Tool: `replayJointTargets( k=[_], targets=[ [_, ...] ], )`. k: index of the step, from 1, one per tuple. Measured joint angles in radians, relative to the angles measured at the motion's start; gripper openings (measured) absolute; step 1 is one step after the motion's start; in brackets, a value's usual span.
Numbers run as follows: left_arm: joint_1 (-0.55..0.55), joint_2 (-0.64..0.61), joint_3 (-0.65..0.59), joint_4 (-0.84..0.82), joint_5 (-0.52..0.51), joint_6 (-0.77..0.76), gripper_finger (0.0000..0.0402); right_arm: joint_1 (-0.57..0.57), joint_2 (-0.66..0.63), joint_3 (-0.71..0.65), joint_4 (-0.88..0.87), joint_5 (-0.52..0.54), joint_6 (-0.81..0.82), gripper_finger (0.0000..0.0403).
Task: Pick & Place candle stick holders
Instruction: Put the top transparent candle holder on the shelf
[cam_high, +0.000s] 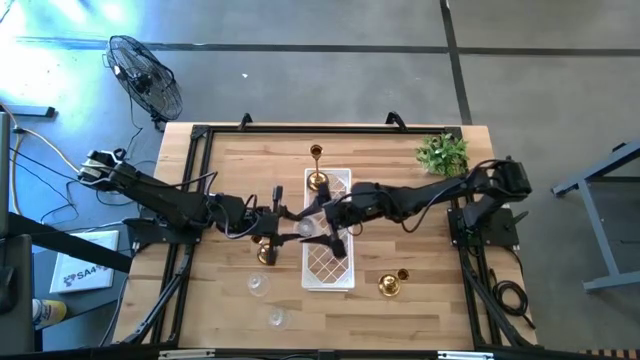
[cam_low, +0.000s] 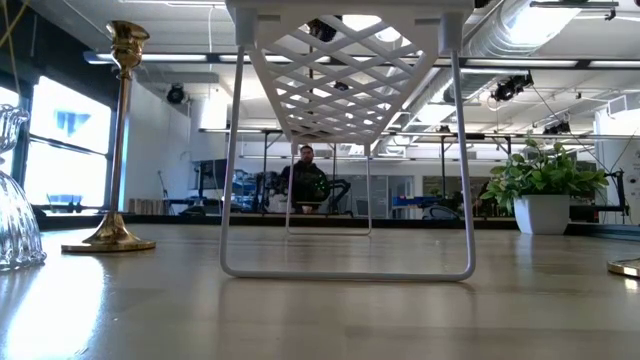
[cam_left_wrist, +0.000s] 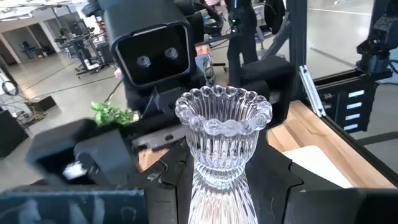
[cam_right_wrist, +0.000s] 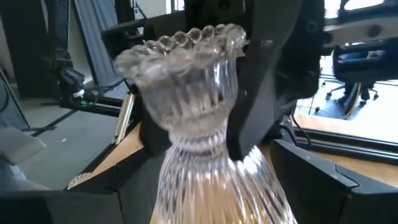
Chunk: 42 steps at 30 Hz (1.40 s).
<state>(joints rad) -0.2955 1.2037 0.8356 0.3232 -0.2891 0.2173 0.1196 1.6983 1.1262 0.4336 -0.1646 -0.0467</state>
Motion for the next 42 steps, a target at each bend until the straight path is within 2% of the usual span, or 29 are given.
replayJointTargets(
  k=[5, 10, 19, 34, 42],
  targets=[
    [0.0, 0.001, 0.0, 0.005, 0.001, 0.0, 0.0111, 0.017, 0.042, 0.072, -0.06, 0.018, -0.066, 0.0284],
    [0.0, 0.001, 0.0, 0.014, 0.003, 0.01, 0.0111, 0.037, 0.041, 0.094, -0.101, 0.088, -0.094, 0.0284],
    [0.0, 0.001, 0.0, 0.002, 0.014, 0.01, 0.0111, 0.038, 0.039, 0.094, -0.122, 0.085, -0.098, 0.0267],
    [0.001, 0.001, 0.002, -0.011, 0.014, 0.014, 0.011, 0.038, 0.039, 0.094, -0.15, 0.092, -0.111, 0.0266],
    [0.001, -0.003, 0.006, -0.005, 0.012, 0.022, 0.0193, 0.04, 0.041, 0.09, -0.166, 0.083, -0.112, 0.0253]
  ],
)
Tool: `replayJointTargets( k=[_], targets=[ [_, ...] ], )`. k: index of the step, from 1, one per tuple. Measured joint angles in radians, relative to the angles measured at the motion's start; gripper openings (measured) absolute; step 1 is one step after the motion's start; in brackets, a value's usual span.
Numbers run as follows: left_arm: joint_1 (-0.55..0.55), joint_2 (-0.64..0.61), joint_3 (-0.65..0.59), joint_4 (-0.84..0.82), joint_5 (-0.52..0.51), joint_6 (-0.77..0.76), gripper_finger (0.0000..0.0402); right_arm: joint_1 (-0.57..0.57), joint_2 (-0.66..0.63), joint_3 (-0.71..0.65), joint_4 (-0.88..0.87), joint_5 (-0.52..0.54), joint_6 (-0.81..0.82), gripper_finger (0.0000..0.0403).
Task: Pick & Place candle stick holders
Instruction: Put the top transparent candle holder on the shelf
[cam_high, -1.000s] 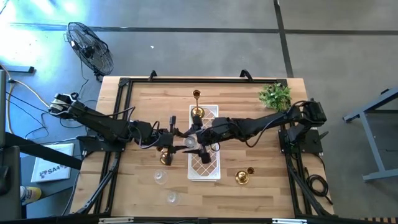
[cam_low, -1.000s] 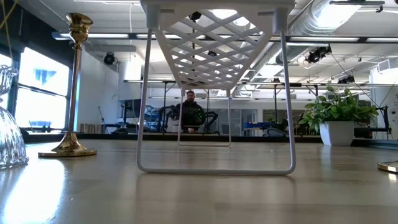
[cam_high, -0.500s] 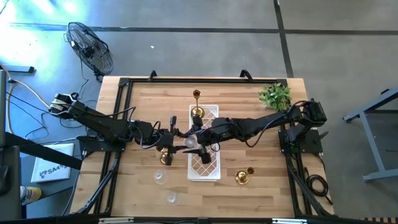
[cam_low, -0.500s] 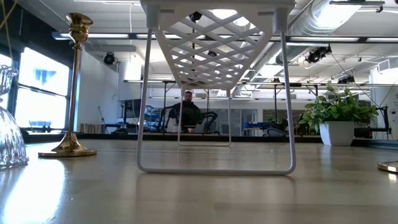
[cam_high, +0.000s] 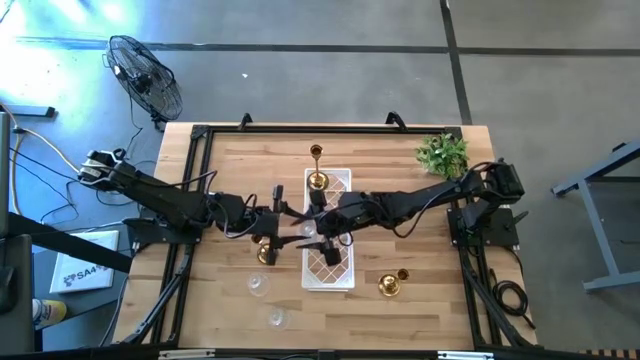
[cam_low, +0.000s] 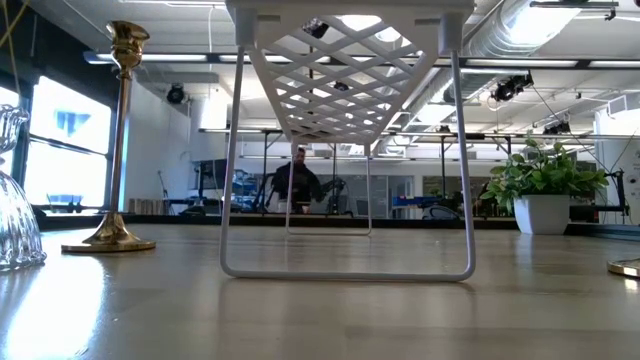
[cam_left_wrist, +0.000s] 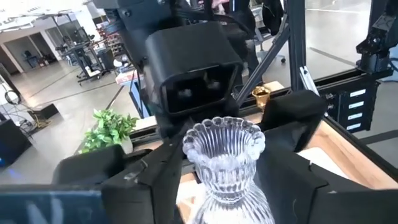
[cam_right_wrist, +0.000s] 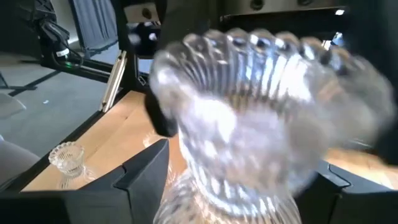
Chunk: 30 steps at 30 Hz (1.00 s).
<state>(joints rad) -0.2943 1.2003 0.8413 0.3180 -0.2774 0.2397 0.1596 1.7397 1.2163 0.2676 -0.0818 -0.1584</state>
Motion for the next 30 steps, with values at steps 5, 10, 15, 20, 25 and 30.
replayJointTargets(
  k=[5, 10, 15, 20, 25, 30],
  targets=[
    [0.0, -0.001, 0.0, 0.005, 0.001, -0.004, 0.0201, 0.0, 0.0, 0.0, -0.006, 0.002, -0.005, 0.024],
    [0.001, -0.019, 0.004, 0.011, -0.009, -0.008, 0.0203, 0.001, 0.001, -0.001, -0.011, 0.003, -0.033, 0.0215],
    [0.001, -0.034, 0.001, -0.013, -0.012, -0.008, 0.0204, 0.005, 0.002, -0.002, -0.018, 0.029, -0.058, 0.0103],
    [0.0, -0.049, 0.001, -0.033, -0.012, -0.01, 0.0204, 0.011, 0.002, -0.002, -0.023, 0.051, -0.063, 0.0109],
    [0.0, -0.049, 0.0, -0.037, -0.013, -0.012, 0.0204, 0.019, 0.002, -0.002, -0.019, 0.078, -0.071, 0.0109],
    [0.0, -0.049, -0.001, -0.04, -0.012, -0.011, 0.0204, 0.033, -0.02, 0.0, -0.028, 0.113, -0.086, 0.0109]
  ],
)
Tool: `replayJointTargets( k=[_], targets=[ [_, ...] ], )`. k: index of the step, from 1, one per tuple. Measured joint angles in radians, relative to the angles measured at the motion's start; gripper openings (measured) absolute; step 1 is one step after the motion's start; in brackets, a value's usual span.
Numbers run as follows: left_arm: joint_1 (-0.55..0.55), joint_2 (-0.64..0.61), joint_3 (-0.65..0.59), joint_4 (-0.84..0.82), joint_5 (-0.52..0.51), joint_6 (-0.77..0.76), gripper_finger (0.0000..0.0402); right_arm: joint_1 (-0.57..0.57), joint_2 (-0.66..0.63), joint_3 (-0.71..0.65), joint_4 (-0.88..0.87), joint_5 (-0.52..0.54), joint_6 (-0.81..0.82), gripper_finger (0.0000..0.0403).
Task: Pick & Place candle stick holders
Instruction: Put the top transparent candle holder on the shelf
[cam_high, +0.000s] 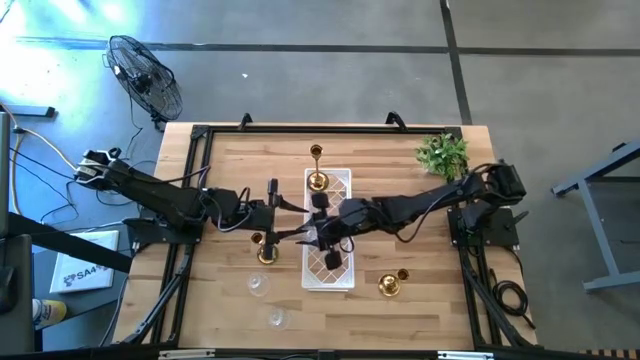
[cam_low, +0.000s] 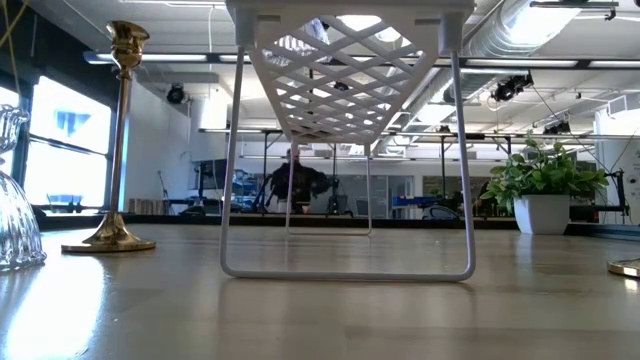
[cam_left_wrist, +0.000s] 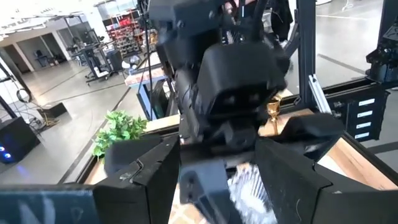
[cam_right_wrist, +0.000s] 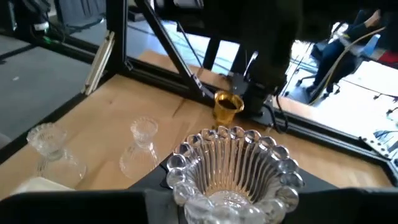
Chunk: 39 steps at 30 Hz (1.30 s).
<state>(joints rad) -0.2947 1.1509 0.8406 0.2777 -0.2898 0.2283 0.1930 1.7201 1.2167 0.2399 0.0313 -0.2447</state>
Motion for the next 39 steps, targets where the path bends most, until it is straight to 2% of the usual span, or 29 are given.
replayJointTargets(
  k=[6, 11, 14, 17, 21, 25, 36, 39],
  targets=[
    [0.0, -0.051, -0.001, -0.046, -0.009, -0.03, 0.0205, 0.032, -0.072, 0.002, -0.066, 0.104, -0.017, 0.0109],
    [0.0, -0.124, -0.001, -0.161, -0.033, -0.049, 0.0205, 0.046, -0.139, 0.002, -0.165, 0.204, 0.035, 0.0109],
    [0.0, -0.166, -0.001, -0.25, -0.011, -0.078, 0.0205, 0.042, -0.182, -0.004, -0.205, 0.217, 0.057, 0.0109],
    [-0.001, -0.198, -0.001, -0.324, -0.033, -0.113, 0.0205, 0.023, -0.213, -0.004, -0.24, 0.214, 0.057, 0.0109],
    [0.0, -0.244, -0.001, -0.401, -0.044, -0.152, 0.0205, -0.027, -0.238, -0.004, -0.265, 0.176, 0.068, 0.0109],
    [0.0, -0.271, -0.001, -0.485, -0.027, -0.186, 0.0205, -0.096, -0.249, -0.004, -0.258, 0.093, 0.105, 0.0109],
    [0.0, -0.271, -0.002, -0.605, -0.015, -0.237, 0.0205, -0.234, -0.244, -0.004, -0.272, -0.145, 0.158, 0.0109],
    [0.0, -0.271, -0.002, -0.604, -0.007, -0.238, 0.0205, -0.253, -0.23, -0.004, -0.273, -0.177, 0.167, 0.0109]
  ],
)
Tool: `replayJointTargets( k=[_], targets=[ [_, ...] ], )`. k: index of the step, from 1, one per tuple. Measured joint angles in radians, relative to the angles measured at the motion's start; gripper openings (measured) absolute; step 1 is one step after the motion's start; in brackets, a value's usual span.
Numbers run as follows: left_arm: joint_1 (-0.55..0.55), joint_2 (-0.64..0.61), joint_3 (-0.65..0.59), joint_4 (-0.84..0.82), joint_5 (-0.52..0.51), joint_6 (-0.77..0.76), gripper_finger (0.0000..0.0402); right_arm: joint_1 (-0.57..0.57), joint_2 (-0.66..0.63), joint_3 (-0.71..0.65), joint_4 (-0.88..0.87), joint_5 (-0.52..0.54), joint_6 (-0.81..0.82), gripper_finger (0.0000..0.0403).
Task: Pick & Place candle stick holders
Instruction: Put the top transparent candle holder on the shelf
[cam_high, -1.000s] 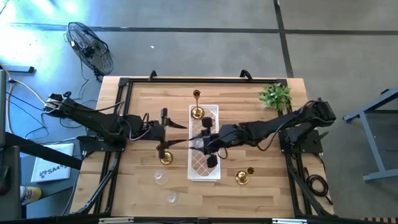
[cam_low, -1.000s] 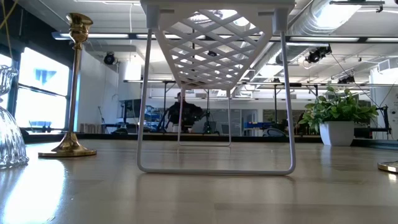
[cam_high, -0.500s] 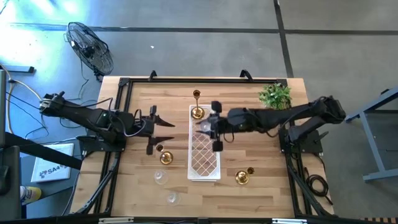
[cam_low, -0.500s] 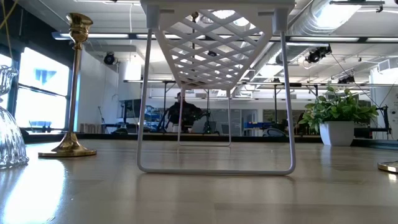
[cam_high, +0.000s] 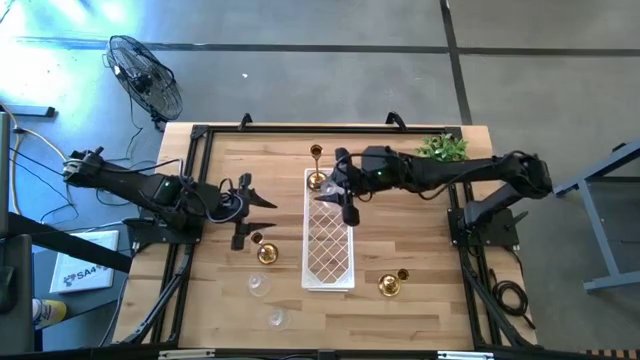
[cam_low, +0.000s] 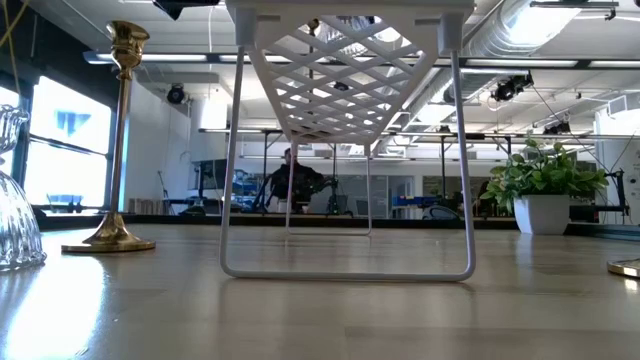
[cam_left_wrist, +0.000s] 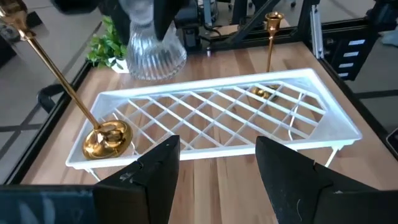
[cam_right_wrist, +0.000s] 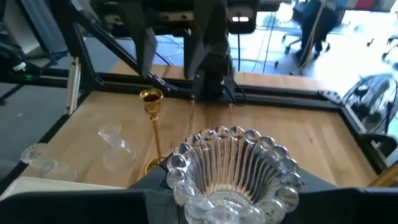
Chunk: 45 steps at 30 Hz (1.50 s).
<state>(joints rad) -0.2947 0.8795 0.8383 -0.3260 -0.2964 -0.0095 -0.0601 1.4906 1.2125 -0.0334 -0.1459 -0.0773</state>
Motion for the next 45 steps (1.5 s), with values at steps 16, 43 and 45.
replayJointTargets(
  k=[16, 43, 45],
  targets=[
    [0.0, 0.0, 0.0, -0.03, 0.007, -0.022, 0.0205, -0.031, 0.0, -0.327, 0.502, -0.088, 0.054, 0.0109],
    [0.0, -0.002, 0.0, -0.013, -0.01, -0.022, 0.0204, -0.097, 0.0, -0.346, 0.462, -0.093, 0.054, 0.0109],
    [0.0, -0.007, 0.0, -0.014, -0.01, -0.021, 0.0204, -0.098, 0.0, -0.346, 0.463, -0.093, 0.053, 0.0109]
  ],
)
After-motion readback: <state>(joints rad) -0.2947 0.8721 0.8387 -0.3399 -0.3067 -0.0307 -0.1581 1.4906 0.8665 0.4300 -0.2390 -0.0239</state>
